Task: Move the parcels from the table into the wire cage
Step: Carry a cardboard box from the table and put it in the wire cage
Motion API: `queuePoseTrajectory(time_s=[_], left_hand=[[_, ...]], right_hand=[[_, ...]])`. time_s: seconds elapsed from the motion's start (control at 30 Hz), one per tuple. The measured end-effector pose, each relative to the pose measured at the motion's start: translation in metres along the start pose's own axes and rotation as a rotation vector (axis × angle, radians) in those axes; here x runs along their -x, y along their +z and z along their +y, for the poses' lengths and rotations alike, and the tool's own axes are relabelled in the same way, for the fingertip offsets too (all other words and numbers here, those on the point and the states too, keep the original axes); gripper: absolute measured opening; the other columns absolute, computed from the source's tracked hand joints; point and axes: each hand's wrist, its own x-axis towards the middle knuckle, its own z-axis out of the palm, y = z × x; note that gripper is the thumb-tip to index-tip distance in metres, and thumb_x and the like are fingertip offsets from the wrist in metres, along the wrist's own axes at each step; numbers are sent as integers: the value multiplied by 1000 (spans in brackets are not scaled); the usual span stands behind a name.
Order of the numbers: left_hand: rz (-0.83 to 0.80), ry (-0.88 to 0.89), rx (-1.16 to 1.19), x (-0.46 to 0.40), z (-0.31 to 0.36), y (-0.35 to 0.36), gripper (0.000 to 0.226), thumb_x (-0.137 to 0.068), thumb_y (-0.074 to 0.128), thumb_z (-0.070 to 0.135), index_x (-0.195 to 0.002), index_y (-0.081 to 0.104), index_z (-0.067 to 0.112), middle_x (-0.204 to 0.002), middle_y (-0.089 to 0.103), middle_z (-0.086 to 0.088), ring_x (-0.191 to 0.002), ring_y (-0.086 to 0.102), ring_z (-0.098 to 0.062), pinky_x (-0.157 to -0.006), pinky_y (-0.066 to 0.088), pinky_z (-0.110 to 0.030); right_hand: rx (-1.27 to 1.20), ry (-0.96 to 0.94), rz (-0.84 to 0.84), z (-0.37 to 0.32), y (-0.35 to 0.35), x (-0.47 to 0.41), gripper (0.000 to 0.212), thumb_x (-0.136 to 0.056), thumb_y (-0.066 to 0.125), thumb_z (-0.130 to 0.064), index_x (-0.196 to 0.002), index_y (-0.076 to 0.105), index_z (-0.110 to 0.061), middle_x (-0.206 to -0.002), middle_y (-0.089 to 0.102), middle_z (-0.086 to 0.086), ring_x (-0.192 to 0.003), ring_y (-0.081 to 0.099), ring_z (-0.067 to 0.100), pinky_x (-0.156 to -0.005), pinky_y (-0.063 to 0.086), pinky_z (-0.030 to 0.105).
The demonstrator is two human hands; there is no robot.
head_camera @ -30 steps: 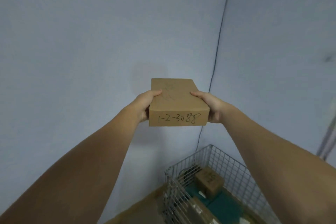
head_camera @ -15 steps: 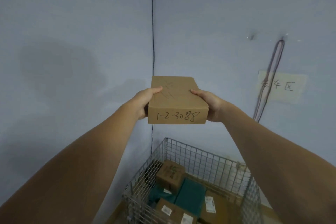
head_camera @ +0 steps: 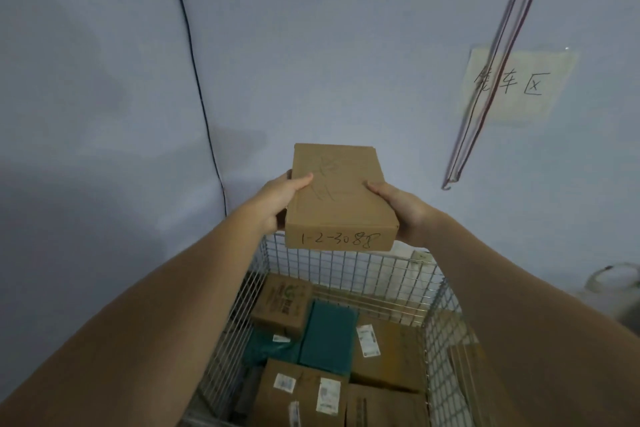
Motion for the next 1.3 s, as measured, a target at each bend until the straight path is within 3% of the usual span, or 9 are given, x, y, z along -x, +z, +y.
queuePoseTrajectory(time_s=[0.23,0.33,0.5,0.6,0.73,0.9,1.07,1.2,1.3], left_hand=[[2,-78,-115,-141,-132,5,79,-88,72,61,-152,46,23,-132,69,-4,-114,70,-24,-101,56,-54],[45,-275,-169,-201,-229,0,103,-70,76,80,-146,43,19,-137,64,-5,-117,67,-26,-102,54,-53],[44,-465,-288,-272,-368,5,62,-99,61,55,-142,45,14,-136,57,-7,-119,57,-28,-100,48,-45],[73,-463,-359,-315,-445,9,59,-101,59,52,-144,50,13,-134,56,-6,-120,56,-28,-98,47,-41],[83,-457,-507,-374,-533,8,57,-100,61,49,-144,55,12,-139,57,-11,-119,59,-30,-105,52,-46],[24,-389,-620,-423,-597,10,51,-104,60,17,-147,33,12,-101,52,6,-86,55,-14,-73,50,-31],[-62,-291,-749,-440,-631,13,61,-96,66,27,-151,41,21,-139,56,0,-118,60,-21,-103,54,-44],[-108,-298,-902,-444,-634,20,82,-101,60,34,-165,12,16,-166,22,-7,-141,43,-30,-116,42,-47],[-114,-263,-1087,-444,-644,30,88,-100,60,39,-164,11,3,-168,6,-8,-143,35,-31,-117,38,-44]], right_hand=[[-76,103,129,127,-33,-123,63,-86,81,-49,-143,57,-40,-124,76,1,-112,74,28,-95,61,51],[-58,213,247,204,-37,-169,73,-84,84,-45,-150,54,-33,-124,75,-1,-107,73,23,-78,63,40],[-14,333,395,344,-42,-248,71,-92,79,-35,-155,48,-23,-137,65,8,-112,65,27,-94,57,43],[22,377,430,420,-45,-291,64,-96,75,-32,-153,50,-18,-120,67,2,-102,64,20,-93,55,38],[24,442,457,513,-48,-351,54,-98,72,-35,-148,56,-26,-130,67,4,-113,64,24,-102,56,45],[-23,501,522,588,-55,-413,40,-99,66,-25,-138,64,-29,-126,71,5,-108,65,23,-97,58,40],[-42,546,558,620,-61,-450,57,-99,64,-25,-154,50,-28,-140,62,3,-118,61,24,-103,54,40],[-33,530,600,636,-59,-470,59,-99,64,-23,-155,47,-29,-147,57,3,-125,57,25,-110,50,43],[-3,541,631,642,-55,-475,52,-100,63,-21,-150,50,-24,-134,59,4,-112,56,24,-92,49,37]])
